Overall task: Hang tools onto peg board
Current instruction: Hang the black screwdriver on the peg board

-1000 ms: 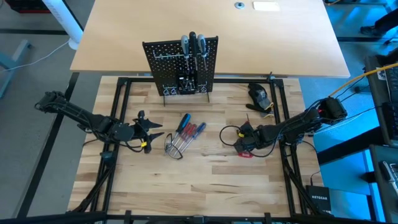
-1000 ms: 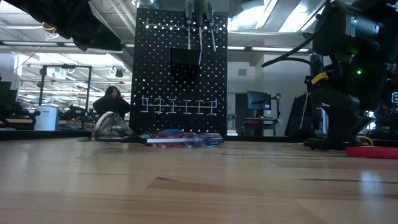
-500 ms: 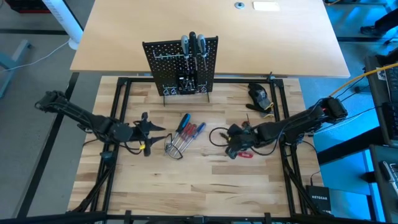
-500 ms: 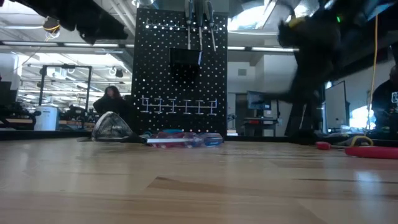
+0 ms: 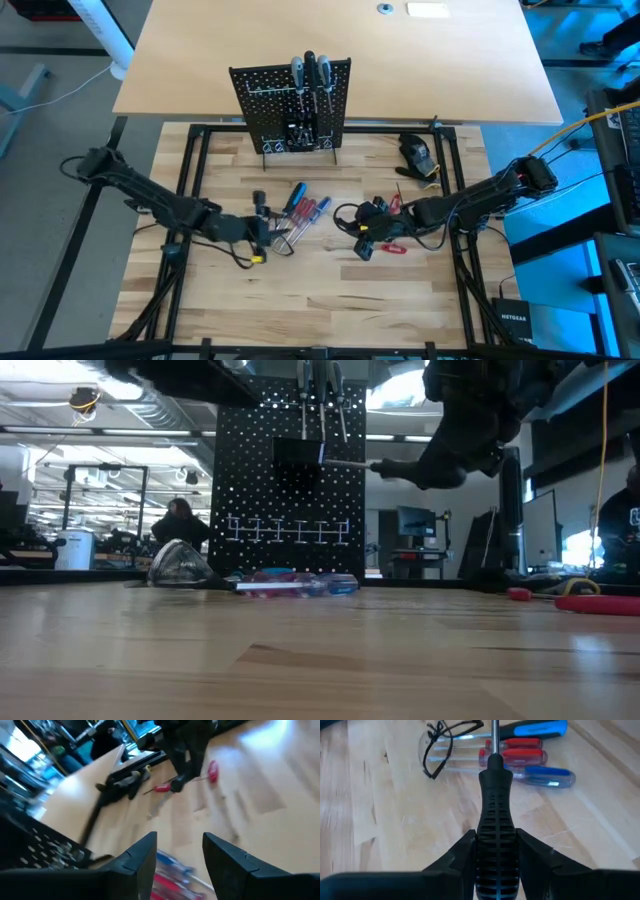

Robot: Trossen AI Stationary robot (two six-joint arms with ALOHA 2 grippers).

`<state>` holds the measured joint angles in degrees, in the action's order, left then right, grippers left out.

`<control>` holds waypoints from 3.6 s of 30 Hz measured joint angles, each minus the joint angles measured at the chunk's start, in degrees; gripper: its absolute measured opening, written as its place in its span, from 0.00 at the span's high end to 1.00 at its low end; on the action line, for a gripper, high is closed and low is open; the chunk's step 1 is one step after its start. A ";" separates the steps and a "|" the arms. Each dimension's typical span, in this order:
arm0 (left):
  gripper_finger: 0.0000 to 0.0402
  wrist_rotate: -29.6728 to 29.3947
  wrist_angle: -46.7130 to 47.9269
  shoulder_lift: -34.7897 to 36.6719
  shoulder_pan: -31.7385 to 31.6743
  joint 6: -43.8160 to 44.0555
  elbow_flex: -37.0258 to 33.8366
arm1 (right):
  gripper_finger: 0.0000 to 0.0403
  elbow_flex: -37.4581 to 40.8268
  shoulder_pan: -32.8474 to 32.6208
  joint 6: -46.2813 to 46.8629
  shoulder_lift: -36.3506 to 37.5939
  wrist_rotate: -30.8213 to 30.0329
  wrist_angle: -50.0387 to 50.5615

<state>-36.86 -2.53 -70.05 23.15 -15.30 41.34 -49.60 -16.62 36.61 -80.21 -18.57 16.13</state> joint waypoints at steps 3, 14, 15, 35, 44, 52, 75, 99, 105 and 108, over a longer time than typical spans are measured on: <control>0.63 -2.02 0.07 -5.42 -0.06 -5.41 3.80 | 0.71 -0.02 0.00 0.44 -0.50 1.10 -0.78; 0.63 -7.56 -0.68 -21.56 -1.56 -20.01 11.64 | 0.72 -0.02 0.13 3.81 -2.31 7.66 -8.27; 0.63 -8.20 -1.36 -22.45 -1.56 -21.15 11.74 | 0.72 0.02 0.13 4.13 -2.41 7.72 -8.19; 0.70 -1.55 -5.93 -25.79 -2.59 -26.02 12.00 | 0.71 0.00 0.13 12.66 -6.75 12.53 -10.63; 0.72 -1.34 -5.28 -25.79 -3.22 -25.97 12.00 | 0.71 -0.03 0.13 12.70 -6.73 15.19 -13.53; 0.72 -1.19 -5.30 -25.79 -3.38 -25.54 11.98 | 0.71 -0.02 0.13 12.98 -6.73 15.13 -13.08; 0.99 1.34 -2.66 -25.79 -3.38 -22.82 11.90 | 0.63 -0.02 0.16 10.51 -6.72 11.29 -14.04; 0.99 2.16 -3.20 8.84 -6.56 -6.57 0.58 | 0.48 1.02 -1.51 -0.81 11.47 -9.63 -0.88; 0.99 5.02 -20.10 16.58 -13.24 -5.83 -6.78 | 0.48 4.73 -1.36 -0.91 6.96 -13.35 -10.14; 0.99 5.14 -27.15 17.60 -16.59 -5.70 -8.88 | 0.48 5.52 -1.36 -1.10 4.18 -15.55 -13.58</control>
<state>-31.72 -29.69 -52.45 6.56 -20.99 32.46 -44.08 -17.98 35.52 -76.03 -34.12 2.55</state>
